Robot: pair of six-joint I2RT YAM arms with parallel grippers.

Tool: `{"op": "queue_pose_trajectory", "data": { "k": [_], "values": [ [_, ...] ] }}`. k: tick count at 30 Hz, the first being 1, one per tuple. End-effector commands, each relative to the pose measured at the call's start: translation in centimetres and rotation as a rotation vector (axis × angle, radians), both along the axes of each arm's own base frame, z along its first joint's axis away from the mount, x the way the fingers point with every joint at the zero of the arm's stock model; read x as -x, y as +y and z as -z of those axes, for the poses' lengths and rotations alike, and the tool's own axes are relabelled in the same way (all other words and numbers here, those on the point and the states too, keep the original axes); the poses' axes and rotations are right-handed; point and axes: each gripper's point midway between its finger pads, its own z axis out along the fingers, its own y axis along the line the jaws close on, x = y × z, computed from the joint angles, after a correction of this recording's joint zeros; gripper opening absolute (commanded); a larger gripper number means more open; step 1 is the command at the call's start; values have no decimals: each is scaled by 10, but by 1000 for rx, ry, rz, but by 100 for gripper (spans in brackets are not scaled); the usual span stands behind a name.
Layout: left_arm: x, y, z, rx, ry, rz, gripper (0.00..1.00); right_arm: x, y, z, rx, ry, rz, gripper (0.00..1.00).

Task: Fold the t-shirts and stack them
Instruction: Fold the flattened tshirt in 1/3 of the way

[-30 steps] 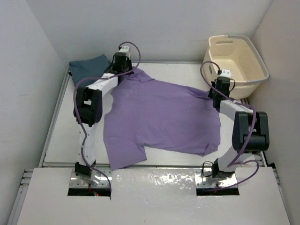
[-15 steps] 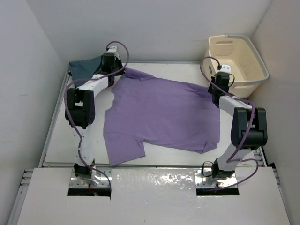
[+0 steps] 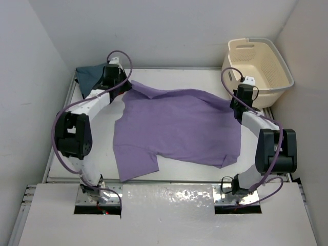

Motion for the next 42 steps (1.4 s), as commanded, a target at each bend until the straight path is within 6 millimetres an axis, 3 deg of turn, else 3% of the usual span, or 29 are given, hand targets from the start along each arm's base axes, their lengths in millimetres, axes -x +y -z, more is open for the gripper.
{"op": "queue_pose_trajectory", "data": {
  "k": [1, 2, 4, 5, 6, 11, 17, 22, 26, 32, 34, 35, 38, 39, 40, 41, 42],
  "values": [
    [28, 10, -7, 13, 27, -44, 0, 11, -1, -15, 19, -16, 4, 0],
    [33, 18, -15, -2, 12, -80, 0, 14, -1, -15, 18, -9, 3, 0],
    [51, 24, -3, -15, 58, -107, 0, 23, 0, -10, 18, 11, 3, 0],
    [58, 27, -11, -12, 45, -120, 0, 26, 0, -14, 19, 2, 4, 0],
    [68, 28, -1, -11, 77, -125, 0, 28, 0, -14, 17, 2, 1, 0],
    [97, 32, -10, 2, 105, -143, 0, 40, -1, -25, 31, 6, 0, 0],
    [110, 46, -26, -28, 98, -205, 0, 48, -8, -27, 66, 43, 20, 0],
    [115, 43, -28, -2, 113, -203, 0, 54, -10, -21, 76, 78, 26, 0],
    [131, 43, -6, 10, 171, -211, 0, 59, -9, -8, 77, 130, 21, 0],
    [177, 51, 59, -15, 360, -256, 0, 84, -5, 30, 28, 213, 44, 0],
    [196, 50, 89, -17, 452, -251, 7, 96, -3, 46, 9, 259, 49, 0],
    [200, 49, 92, -14, 468, -245, 7, 97, -3, 48, 9, 266, 49, 2],
    [218, 48, 110, -25, 561, -240, 33, 110, 2, 67, -41, 339, 71, 22],
    [221, 52, 114, -43, 578, -254, 49, 113, 5, 70, -61, 352, 76, 23],
    [227, 54, 116, -58, 603, -266, 54, 114, 5, 72, -69, 358, 82, 25],
    [223, 57, 112, -62, 597, -285, 73, 115, 5, 71, -75, 356, 93, 29],
    [221, 59, 108, -69, 589, -296, 81, 115, 4, 68, -70, 348, 101, 37]
  ]
}}
